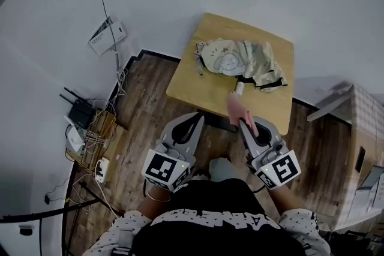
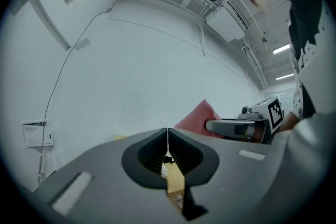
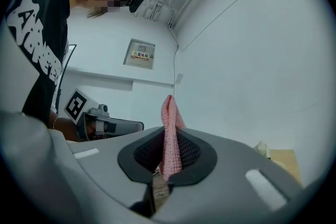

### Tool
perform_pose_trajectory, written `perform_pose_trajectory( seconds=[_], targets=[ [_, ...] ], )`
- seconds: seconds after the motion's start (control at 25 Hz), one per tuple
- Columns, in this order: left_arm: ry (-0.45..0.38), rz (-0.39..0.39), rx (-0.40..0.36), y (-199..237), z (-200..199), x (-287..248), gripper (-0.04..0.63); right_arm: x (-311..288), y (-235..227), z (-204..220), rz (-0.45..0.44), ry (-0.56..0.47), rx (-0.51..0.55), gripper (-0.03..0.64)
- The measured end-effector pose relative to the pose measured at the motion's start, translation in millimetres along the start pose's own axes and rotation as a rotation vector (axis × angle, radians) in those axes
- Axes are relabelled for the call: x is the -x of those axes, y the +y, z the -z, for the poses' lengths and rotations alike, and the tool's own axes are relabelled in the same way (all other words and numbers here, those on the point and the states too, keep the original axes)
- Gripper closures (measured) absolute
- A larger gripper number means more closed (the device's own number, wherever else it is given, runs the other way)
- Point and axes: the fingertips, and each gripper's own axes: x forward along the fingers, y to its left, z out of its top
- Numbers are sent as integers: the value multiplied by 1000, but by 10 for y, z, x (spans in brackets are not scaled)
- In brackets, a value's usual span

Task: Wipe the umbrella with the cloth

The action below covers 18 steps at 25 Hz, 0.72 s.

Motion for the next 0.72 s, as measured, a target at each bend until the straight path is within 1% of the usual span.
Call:
perform_pose_trajectory(
  seconds=[0.12,0.2,0.32,0.44,0.52,0.72],
  targets=[
    [6,2,1,106,-1,-90,601,-135,-123,13,-1,2,5,586],
    [17,-12,6,203,11,-153,601,-250,-242,21,-5,-2,3,586],
    [16,-41,-7,420,27,-290,601,-484,-439,7,-15,-19,1,586],
    [44,-60,-14,620,20,-466,601,-741,-618,-33,-36,-35,11,586],
    [47,-66,-16,744,1,-612,601,-898,-752,-69,-41,-46,20,586],
    [43,-59,-26,928,-30,-991,601,-1159,-1195,-81,-7,-55,10,586]
  ],
)
